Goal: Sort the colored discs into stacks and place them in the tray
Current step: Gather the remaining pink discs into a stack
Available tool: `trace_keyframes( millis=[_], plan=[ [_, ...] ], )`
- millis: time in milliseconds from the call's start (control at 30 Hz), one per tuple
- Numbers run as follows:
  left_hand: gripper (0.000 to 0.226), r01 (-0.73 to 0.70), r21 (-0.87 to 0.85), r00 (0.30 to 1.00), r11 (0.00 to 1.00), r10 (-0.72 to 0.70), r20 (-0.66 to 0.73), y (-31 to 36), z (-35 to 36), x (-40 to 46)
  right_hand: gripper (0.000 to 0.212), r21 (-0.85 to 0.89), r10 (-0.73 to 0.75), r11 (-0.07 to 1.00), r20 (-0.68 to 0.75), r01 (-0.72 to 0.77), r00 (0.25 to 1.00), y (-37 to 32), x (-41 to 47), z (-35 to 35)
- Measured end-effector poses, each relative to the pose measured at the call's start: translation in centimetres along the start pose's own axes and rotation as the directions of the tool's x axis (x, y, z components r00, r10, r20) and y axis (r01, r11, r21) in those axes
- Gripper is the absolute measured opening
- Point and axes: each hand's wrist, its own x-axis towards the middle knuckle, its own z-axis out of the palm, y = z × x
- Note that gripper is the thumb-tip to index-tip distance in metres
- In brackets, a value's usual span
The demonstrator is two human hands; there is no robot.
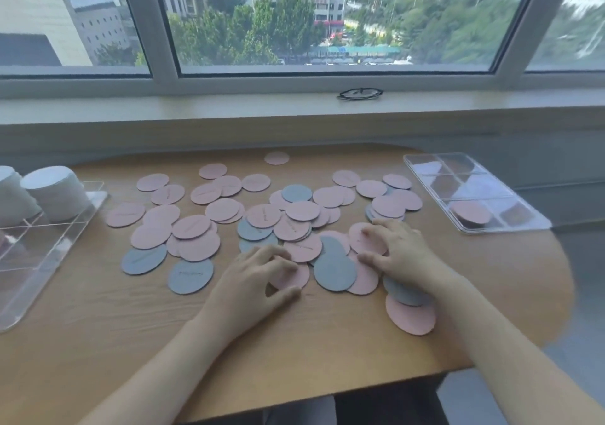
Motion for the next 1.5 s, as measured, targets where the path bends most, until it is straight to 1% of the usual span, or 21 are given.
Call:
trace_keyframes(
  millis=[100,167,233,300,367,433,500,533,600,667,767,800,867,933,1000,1100,1200,1300,1333,1433,1500],
  plan=[
    [0.039,0.005,-0.038,0.999,0.999,-0.007,-0.038,0.2,-0.1,-0.1,0.047,-0.009,-0.052,0.999,-0.066,0.052,0.996,0.3,0.5,-0.8],
    [0.038,0.017,-0.068,0.996,0.998,-0.023,-0.084,0.3,-0.2,-0.1,0.043,-0.082,-0.097,0.993,-0.094,0.089,0.991,0.3,0.3,-0.8],
    [0.038,0.027,-0.097,0.992,0.995,-0.039,-0.123,0.5,-0.4,-0.2,0.047,-0.173,-0.148,0.977,-0.122,0.126,0.981,0.4,0.3,-0.7],
    [0.038,0.033,-0.111,0.988,0.993,-0.049,-0.146,0.5,-0.5,-0.4,0.06,-0.227,-0.18,0.962,-0.116,0.151,0.977,0.3,0.5,-0.8],
    [0.036,0.044,-0.11,0.984,0.993,-0.062,-0.169,0.5,-0.7,-0.6,0.06,-0.235,-0.181,0.959,-0.072,0.16,0.981,0.3,1.0,-1.1],
    [0.034,0.047,-0.101,0.982,0.994,-0.064,-0.176,0.5,-0.8,-0.7,0.063,-0.134,-0.122,0.983,0.05,0.128,0.991,0.3,1.7,-1.8],
    [0.035,0.049,-0.095,0.985,0.994,-0.064,-0.159,0.5,-0.9,-0.8,0.071,-0.005,-0.051,0.999,0.197,0.053,0.979,0.4,2.7,-2.7],
    [0.035,0.051,-0.097,0.986,0.994,-0.065,-0.15,0.5,-1.0,-0.8,0.071,0.02,-0.032,0.999,0.252,0.028,0.967,0.5,3.3,-3.1],
    [0.036,0.048,-0.103,0.987,0.994,-0.063,-0.146,0.6,-1.1,-0.7,0.067,-0.015,-0.02,1.0,0.327,0.026,0.945,0.4,4.4,-3.6],
    [0.035,0.045,-0.109,0.987,0.993,-0.061,-0.151,0.5,-1.2,-0.7,0.06,-0.049,-0.031,0.998,0.348,0.051,0.937,0.1,5.0,-3.8],
    [0.034,0.073,-0.163,0.973,0.984,-0.107,-0.206,0.2,-1.2,-0.8,0.049,-0.047,-0.033,0.998,0.325,0.051,0.945,-0.3,5.3,-4.0],
    [0.036,0.081,-0.183,0.965,0.98,-0.123,-0.23,0.1,-1.3,-0.9,0.049,-0.054,-0.027,0.997,0.315,0.046,0.949,-0.4,5.3,-4.1],
    [0.036,0.1,-0.239,0.953,0.966,-0.162,-0.255,0.2,-1.5,-0.9,0.053,-0.05,-0.032,0.998,0.245,0.046,0.969,-0.5,5.2,-4.2],
    [0.027,0.135,-0.323,0.939,0.937,-0.226,-0.261,0.4,-1.9,-0.8,0.053,0.014,-0.017,1.0,0.155,0.015,0.988,-1.1,4.8,-4.3],
    [0.024,0.182,-0.346,0.914,0.92,-0.288,-0.285,0.3,-2.0,-0.8,0.046,0.104,0.007,0.994,0.082,-0.016,0.997,-1.8,4.1,-4.1],
    [0.023,0.226,-0.375,0.897,0.899,-0.342,-0.279,-0.4,-1.7,-0.7,0.031,0.271,-0.022,0.962,-0.062,0.038,0.998,-3.2,2.7,-3.3],
    [0.02,0.234,-0.424,0.9,0.875,-0.36,-0.246,-0.1,-1.9,-0.7,0.025,0.456,-0.05,0.877,-0.223,0.15,0.974,-6.2,0.9,-2.2],
    [0.021,0.232,-0.447,0.904,0.864,-0.362,-0.229,0.2,-2.3,-0.8,0.026,0.567,-0.037,0.793,-0.319,0.222,0.947,-9.7,-1.0,-1.0],
    [0.022,0.231,-0.457,0.904,0.859,-0.363,-0.225,0.2,-2.3,-0.8,0.025,0.616,-0.027,0.753,-0.322,0.231,0.946,-10.7,-1.5,-0.7],
    [0.023,0.224,-0.476,0.904,0.85,-0.364,-0.225,0.3,-2.5,-0.7,0.02,0.775,-0.003,0.592,-0.271,0.22,0.963,-12.8,-2.4,0.6],
    [0.023,0.222,-0.478,0.904,0.85,-0.363,-0.225,0.4,-2.5,-0.7,0.018,0.821,-0.01,0.538,-0.222,0.192,0.975,-13.5,-2.8,1.6]
  ],
)
